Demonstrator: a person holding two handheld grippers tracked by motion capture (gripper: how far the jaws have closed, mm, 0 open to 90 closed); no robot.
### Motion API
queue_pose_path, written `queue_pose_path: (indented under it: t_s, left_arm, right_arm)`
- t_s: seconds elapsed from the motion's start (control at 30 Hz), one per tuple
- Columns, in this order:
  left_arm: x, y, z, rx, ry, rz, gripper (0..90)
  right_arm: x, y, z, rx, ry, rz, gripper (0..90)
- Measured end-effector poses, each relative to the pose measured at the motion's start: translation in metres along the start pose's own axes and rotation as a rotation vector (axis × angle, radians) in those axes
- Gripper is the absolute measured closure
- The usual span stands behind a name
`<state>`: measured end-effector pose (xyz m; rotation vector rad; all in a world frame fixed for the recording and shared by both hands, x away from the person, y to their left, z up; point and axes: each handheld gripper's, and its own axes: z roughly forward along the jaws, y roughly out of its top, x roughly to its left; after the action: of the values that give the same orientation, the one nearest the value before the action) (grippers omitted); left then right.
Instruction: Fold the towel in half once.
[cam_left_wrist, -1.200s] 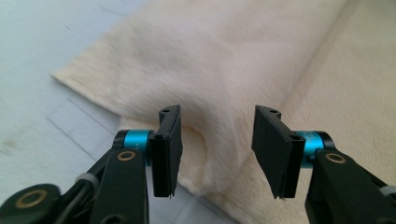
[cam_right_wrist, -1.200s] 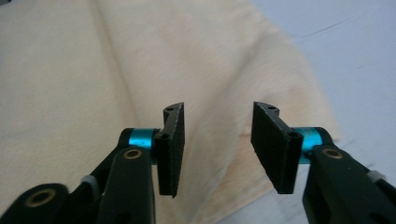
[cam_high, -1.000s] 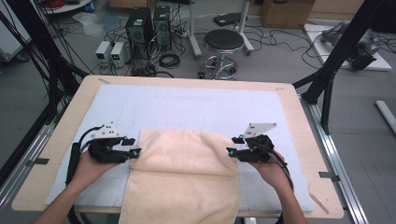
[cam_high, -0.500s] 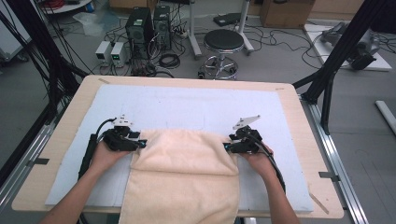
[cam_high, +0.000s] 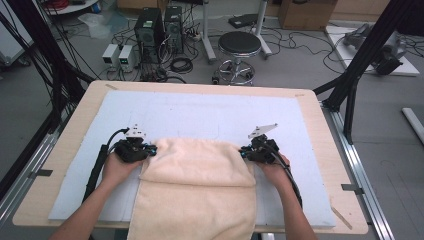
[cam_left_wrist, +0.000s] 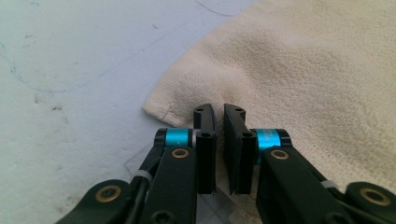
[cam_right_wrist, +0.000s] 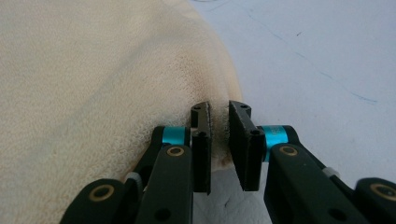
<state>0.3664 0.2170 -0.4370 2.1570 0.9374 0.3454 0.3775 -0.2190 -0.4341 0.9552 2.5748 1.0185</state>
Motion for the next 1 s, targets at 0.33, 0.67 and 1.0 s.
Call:
queue_pose_path:
  t_s: [0.33, 0.67, 1.0]
  left_arm:
    - [0.002, 0.0, -0.007, -0.001, 0.001, 0.023, 85.4]
    - [-0.023, 0.005, -0.053, -0.089, -0.014, 0.11, 85.7]
    - [-0.072, -0.024, -0.108, -0.152, -0.141, 0.209, 85.6]
  right_arm:
    - [0.002, 0.001, -0.007, -0.002, 0.02, -0.026, 83.4]
    - [0.027, 0.008, -0.049, -0.093, 0.043, -0.101, 84.7]
    - [0.097, -0.017, -0.116, -0.182, 0.094, -0.23, 85.0]
